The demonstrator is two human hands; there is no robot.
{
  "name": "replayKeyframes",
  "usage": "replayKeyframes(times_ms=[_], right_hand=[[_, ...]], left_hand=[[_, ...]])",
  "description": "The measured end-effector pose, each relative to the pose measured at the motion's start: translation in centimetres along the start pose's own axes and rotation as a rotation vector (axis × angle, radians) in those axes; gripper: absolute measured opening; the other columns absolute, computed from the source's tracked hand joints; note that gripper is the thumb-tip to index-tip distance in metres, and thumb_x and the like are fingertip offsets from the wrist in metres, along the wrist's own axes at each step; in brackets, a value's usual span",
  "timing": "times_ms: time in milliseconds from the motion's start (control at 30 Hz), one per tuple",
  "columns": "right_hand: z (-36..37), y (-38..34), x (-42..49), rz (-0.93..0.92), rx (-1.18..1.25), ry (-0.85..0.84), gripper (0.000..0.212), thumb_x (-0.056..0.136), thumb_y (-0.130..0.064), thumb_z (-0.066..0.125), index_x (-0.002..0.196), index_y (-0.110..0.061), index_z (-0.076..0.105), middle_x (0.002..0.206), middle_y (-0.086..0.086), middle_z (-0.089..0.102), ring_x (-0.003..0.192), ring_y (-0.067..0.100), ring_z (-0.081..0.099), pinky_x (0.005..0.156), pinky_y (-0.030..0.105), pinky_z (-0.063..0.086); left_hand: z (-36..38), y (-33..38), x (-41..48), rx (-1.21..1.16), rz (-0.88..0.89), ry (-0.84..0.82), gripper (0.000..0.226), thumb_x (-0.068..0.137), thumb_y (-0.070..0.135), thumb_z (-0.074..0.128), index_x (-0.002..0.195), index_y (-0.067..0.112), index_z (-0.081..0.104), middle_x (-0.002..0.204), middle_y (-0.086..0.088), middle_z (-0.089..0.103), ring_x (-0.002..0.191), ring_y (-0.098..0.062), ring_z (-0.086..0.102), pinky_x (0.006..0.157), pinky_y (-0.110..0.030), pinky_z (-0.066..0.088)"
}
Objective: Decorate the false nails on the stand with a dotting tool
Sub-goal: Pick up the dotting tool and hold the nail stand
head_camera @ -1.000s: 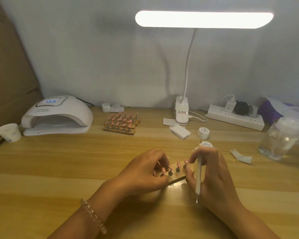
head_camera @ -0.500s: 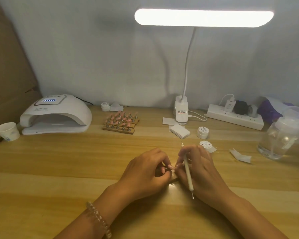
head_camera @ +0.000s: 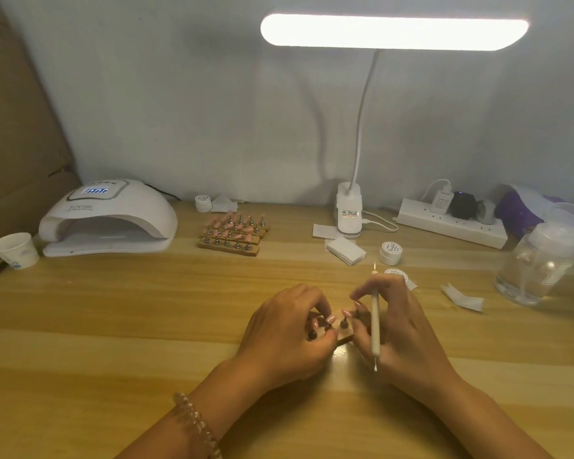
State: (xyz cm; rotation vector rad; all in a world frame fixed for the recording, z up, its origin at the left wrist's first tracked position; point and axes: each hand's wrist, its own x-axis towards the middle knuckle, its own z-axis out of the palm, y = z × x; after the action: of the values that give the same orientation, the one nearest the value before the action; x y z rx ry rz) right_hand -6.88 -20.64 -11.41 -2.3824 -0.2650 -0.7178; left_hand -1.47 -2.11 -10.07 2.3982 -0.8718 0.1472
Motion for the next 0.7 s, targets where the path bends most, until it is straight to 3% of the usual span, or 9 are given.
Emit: replayKeyframes(times_ms=[200, 467, 700], right_hand=[[-0.1, 0.2, -0.1, 0.067, -0.028, -0.039, 0.05, 0.082, -0.018, 0.074, 0.112, -0.03, 0.036, 0.098, -0.019, 0.056, 0.093, 0.002, 0.062, 0.077, 0.039, 0.055], [0.1, 0.4, -0.2, 0.044, -0.074, -0.059, 0.05, 0.082, -0.02, 0.075, 0.111, -0.03, 0.036, 0.092, -0.02, 0.053, 0.088, -0.005, 0.056, 0.069, 0.017, 0.046], [0.0, -0.1, -0.3, 0.045, -0.164, -0.013, 0.053, 0.078, -0.022, 0.078, 0.108, -0.031, 0.035, 0.087, -0.033, 0.044, 0.079, 0.001, 0.056, 0.064, 0.026, 0.049]], left_hand=[[0.0, 0.0, 0.1, -0.038, -0.016, 0.01, 0.014, 0.085, 0.04, 0.065, 0.081, 0.038, 0.052, 0.081, 0.021, 0.05, 0.079, 0.005, 0.048, 0.063, -0.011, 0.027], [0.2, 0.1, -0.1, -0.041, -0.035, 0.042, 0.019, 0.083, 0.049, 0.066, 0.083, 0.033, 0.057, 0.081, 0.021, 0.053, 0.078, 0.006, 0.049, 0.062, -0.013, 0.03], [-2.0, -1.2, 0.6, -0.14, -0.056, -0.216, 0.029, 0.074, 0.056, 0.073, 0.091, 0.039, 0.057, 0.096, 0.023, 0.058, 0.087, 0.005, 0.057, 0.068, -0.019, 0.05]])
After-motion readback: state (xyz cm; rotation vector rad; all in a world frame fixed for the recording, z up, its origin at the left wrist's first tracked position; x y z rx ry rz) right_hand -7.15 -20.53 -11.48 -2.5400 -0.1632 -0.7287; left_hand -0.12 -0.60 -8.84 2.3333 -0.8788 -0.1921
